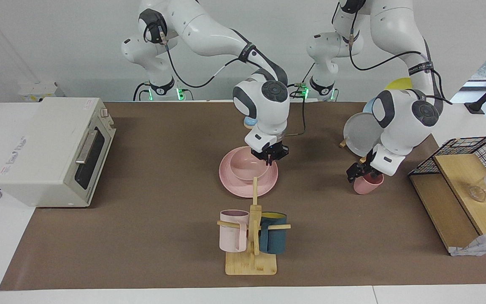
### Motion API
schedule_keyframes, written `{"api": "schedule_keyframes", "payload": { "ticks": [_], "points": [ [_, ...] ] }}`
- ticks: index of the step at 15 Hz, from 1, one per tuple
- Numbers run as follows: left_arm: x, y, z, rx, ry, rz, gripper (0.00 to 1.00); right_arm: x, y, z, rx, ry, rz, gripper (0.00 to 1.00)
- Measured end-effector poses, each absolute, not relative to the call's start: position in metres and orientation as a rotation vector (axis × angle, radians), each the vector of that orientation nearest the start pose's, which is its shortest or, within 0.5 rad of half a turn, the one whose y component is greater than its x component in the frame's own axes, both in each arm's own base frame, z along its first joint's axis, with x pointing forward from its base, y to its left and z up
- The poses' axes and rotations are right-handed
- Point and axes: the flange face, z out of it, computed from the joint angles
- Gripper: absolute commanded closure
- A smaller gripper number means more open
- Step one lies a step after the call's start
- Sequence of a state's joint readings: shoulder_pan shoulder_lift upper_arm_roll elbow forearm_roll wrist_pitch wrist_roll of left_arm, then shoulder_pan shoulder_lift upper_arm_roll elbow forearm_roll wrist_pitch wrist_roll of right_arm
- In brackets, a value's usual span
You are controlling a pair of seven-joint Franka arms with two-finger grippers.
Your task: Organize tableware
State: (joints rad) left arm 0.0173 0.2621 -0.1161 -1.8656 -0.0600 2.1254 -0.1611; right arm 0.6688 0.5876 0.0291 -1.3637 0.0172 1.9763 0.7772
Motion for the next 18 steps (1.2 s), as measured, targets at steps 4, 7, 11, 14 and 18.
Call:
{"api": "schedule_keyframes", "payload": {
  "ticks": [4,7,11,14,18],
  "points": [
    [0.615,-0.06,0.377,-3.208,-0.131,0.018,1.0,0.589,0.403,0.437,-3.078,0.231,-0.044,0.0],
    [0.616,-0.057,0.377,-3.197,-0.102,0.014,1.0,0.614,0.318,0.485,-3.092,0.279,-0.023,0.0],
    [0.617,-0.055,0.384,-3.19,-0.083,-0.002,1.0,0.621,0.211,0.511,-3.149,0.202,0.158,0.0],
    [0.626,-0.073,0.441,-3.193,-0.09,0.038,1.0,0.611,0.137,0.546,-3.17,0.118,0.247,0.0],
    [0.613,-0.191,0.553,-3.172,-0.222,0.133,1.0,0.582,0.072,0.609,-3.198,0.016,0.203,0.0]
  ]
}}
